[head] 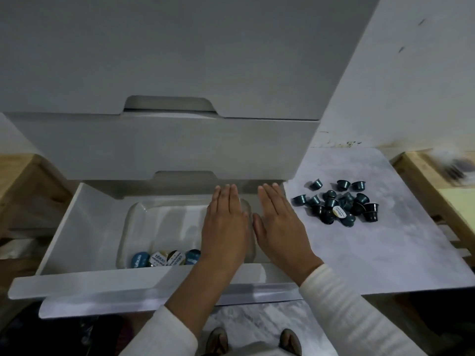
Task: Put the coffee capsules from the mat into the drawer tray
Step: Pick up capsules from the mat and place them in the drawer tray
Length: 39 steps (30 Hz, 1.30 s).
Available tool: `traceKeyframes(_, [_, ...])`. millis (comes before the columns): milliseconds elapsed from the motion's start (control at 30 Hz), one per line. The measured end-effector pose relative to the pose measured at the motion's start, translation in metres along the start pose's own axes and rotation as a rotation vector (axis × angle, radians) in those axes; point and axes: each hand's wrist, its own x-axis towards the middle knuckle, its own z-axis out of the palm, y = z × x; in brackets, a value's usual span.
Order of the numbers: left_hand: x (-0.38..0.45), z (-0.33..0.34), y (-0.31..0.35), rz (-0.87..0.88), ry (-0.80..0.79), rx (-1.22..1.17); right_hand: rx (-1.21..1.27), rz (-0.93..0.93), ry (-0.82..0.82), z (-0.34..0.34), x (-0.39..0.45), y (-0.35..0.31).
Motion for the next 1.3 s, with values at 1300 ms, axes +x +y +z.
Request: traceKeyframes(1300, [0.079, 0.218, 0.161, -0.342, -0.051, -0.234, 0.466, 0.414, -0.169, 0.03, -0.011, 0.288])
